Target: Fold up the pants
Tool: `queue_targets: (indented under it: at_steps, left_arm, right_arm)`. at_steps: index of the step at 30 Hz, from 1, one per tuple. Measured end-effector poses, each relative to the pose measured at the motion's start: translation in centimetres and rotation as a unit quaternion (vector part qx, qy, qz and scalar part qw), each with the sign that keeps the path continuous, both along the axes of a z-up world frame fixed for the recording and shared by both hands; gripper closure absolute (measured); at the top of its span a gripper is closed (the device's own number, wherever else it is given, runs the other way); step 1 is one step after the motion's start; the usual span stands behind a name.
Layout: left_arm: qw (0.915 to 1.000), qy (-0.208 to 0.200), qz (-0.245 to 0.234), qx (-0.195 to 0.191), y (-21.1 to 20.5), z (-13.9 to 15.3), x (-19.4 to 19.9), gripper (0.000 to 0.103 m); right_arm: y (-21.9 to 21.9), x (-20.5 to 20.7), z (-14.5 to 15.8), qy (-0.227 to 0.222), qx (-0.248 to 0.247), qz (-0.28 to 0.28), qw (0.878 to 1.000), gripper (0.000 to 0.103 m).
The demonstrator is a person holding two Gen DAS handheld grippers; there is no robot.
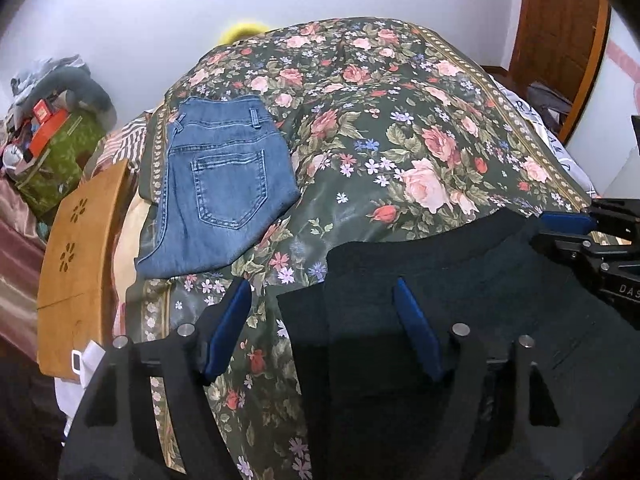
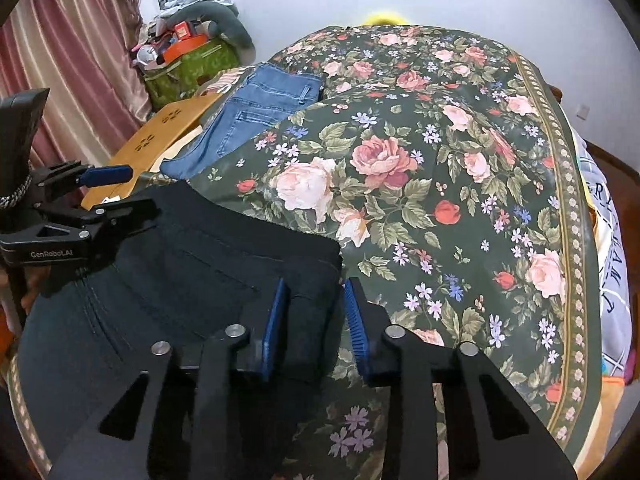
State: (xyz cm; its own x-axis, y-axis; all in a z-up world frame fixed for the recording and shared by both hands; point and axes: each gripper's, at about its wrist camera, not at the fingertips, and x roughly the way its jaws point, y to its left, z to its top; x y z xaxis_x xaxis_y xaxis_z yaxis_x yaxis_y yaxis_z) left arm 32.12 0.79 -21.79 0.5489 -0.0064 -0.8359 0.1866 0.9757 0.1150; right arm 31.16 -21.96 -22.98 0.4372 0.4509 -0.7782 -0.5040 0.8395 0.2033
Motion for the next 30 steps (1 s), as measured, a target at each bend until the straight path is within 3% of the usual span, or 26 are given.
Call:
queue_targets:
  at_steps: [5,9,11,15,19,24,30]
  left_arm:
    - [1.0,0.001,0.002,-0.009,0.2,0.8,-0.3,0.028]
    - [0.9995,-0.022,0.007,-0.02,0.9,3.7,-1.9,0.028]
    - [0.9989,-0.039,0.004,-0.025,1.2,5.5,-3.0,0.022]
    - [0.9974,-0.056,0.005,-0.045,1.8,7.5,-4.9,0.005]
    - [0.9981,-0.016,-0.008,-0.059,1.9,6.3,-6.1,0.003]
    - [0.9975,0.049,-0.016,-0.047,1.9,2.8,-6.3,0.003]
    - [0.9882,0.111,-0.006,-0.105,2.9,0.5,-5.1,0.002]
  right_arm:
    - [0.1,-0.2,0.5,-0.001,-0.013,-0.007,1.0,0.078]
    - [-0.8,-1.1,2.9,-0.02,-0.001,-0.016,1.0,0.078]
    - [-1.4,-1.9,4.5,-0.037,0.008,-0.021,0.999,0.076]
    - [-2.2,-4.0,7.1,-0.057,0.032,-0.027,0.998,0.048]
    - [-2.1,-6.0,7.9,-0.063,0.032,-0.028,0.997,0.024]
    - [-2.1,-7.2,5.9,-0.009,0.039,-0.019,0.999,0.022]
    - [-1.8,-6.7,2.4,0.062,0.027,-0.006,0.998,0.022]
